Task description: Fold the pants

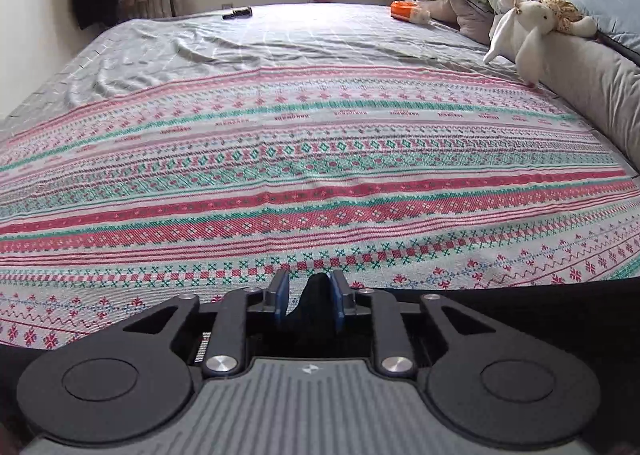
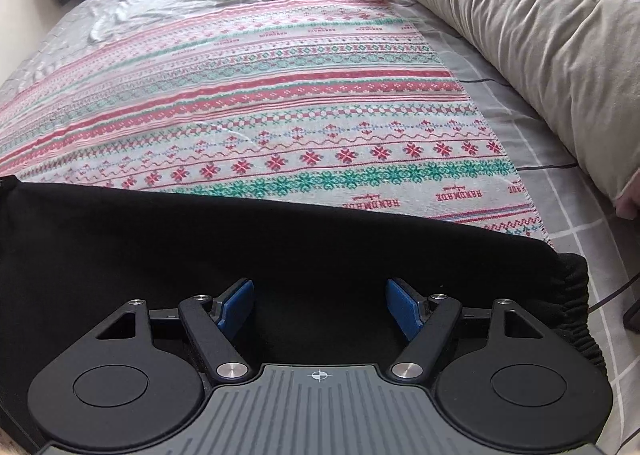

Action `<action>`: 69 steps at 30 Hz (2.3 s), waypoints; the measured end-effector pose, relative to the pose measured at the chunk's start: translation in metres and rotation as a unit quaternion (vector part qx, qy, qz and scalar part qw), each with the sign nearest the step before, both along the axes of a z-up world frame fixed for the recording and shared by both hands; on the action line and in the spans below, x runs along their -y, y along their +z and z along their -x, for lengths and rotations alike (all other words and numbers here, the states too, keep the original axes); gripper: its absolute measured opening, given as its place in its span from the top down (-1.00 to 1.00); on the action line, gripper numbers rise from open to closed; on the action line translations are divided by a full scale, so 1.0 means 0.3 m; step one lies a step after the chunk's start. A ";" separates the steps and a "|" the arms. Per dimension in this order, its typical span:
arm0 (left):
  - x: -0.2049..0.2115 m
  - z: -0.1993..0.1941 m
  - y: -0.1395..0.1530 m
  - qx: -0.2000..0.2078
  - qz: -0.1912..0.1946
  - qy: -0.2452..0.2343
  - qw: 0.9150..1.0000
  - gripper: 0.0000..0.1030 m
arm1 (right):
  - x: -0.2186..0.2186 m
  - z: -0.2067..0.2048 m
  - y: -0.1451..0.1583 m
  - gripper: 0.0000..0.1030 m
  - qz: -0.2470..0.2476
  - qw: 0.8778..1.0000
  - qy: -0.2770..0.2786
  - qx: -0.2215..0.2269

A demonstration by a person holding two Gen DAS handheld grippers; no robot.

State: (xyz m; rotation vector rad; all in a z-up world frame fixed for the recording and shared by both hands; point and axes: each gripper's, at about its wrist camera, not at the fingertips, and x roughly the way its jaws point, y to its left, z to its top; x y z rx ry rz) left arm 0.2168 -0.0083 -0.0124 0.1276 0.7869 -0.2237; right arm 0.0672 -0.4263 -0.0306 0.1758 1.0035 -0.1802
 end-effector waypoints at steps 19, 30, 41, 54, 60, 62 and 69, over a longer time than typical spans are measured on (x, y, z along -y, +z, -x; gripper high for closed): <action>-0.207 0.472 0.160 0.049 -0.004 0.037 0.998 -0.96 | -0.259 0.197 0.068 -0.46 -0.044 0.989 0.130 0.048; -0.509 0.545 -0.007 0.019 -0.042 0.109 0.993 -0.96 | -0.445 0.363 -0.050 -0.65 0.012 0.964 0.242 0.106; -0.434 0.609 0.030 0.009 -0.079 0.129 0.988 -0.96 | -0.379 0.426 -0.017 -0.88 0.017 0.988 0.137 0.063; -0.453 0.419 0.061 0.082 -0.026 0.154 0.984 -0.88 | -0.313 0.407 -0.028 -0.89 0.005 0.997 0.009 0.074; -0.513 0.287 -0.001 0.051 -0.061 0.217 0.973 -0.89 | -0.378 0.369 -0.057 -0.90 0.044 0.996 0.017 0.081; -0.502 0.287 -0.007 0.051 -0.062 0.224 0.971 -0.90 | -0.386 0.355 -0.058 -0.90 0.044 0.995 0.018 0.083; -0.403 0.390 0.070 0.057 -0.028 0.190 0.980 -0.98 | -0.358 0.356 -0.041 -0.90 0.039 0.996 0.003 0.086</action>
